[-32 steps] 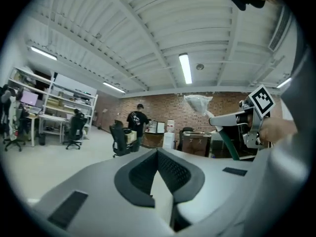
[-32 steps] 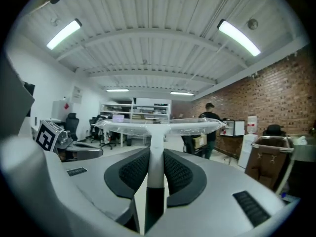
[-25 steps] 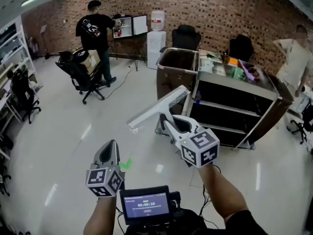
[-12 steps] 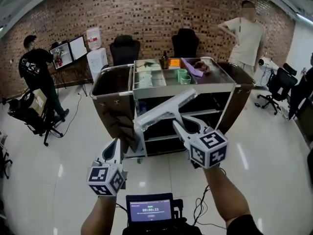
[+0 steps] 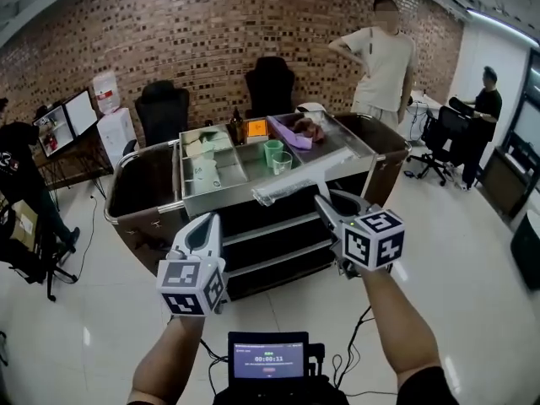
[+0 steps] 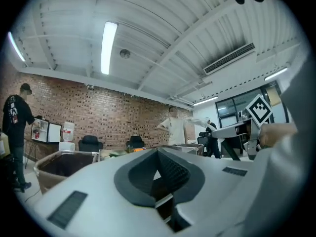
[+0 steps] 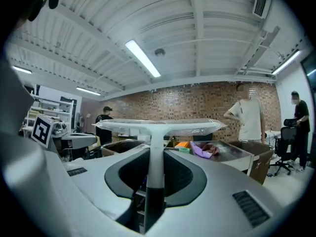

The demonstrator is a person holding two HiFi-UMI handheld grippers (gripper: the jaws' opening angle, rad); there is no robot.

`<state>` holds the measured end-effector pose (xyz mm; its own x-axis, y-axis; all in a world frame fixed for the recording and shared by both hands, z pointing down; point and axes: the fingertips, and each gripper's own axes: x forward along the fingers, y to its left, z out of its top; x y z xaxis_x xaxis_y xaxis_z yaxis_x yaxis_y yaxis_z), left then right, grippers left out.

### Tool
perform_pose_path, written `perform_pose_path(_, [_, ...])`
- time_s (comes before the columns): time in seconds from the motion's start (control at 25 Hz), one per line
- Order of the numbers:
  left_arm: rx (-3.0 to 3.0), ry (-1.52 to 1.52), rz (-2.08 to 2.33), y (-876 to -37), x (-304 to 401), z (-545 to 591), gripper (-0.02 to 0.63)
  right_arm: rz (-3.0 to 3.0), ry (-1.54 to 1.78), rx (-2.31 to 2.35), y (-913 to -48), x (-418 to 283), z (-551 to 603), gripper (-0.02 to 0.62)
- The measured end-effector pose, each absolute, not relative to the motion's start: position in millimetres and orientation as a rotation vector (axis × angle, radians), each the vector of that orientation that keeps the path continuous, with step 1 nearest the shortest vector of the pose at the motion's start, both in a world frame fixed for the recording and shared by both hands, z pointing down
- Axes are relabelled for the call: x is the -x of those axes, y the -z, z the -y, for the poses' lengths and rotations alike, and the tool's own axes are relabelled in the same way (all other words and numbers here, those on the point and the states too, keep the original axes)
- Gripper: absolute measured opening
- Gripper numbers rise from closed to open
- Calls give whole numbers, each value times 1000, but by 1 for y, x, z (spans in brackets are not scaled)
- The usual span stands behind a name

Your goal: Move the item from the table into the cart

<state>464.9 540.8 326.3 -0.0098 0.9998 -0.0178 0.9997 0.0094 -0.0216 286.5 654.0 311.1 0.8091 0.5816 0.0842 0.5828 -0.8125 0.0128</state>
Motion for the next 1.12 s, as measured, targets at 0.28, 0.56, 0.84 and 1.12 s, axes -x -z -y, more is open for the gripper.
perform_pose_path(0.28, [2154,-76,2277,-316,-483,-696,2,1067,186,2920,-314,-291,-808,80])
perform_pose_path(0.56, [2226,-77,2211,-291,-455,-868,2,1034,217,2932,-284,-262,-998,80])
perform_pose_path(0.84, [2350,-75,2137,-263,-470,-1005,2,943,194,2912,-260,-279,-1172,80])
perform_pose_path(1.12, [2229,-127,2178,-253,-533,-1107,2,1009,260,2838,-270,-354,-1293,80])
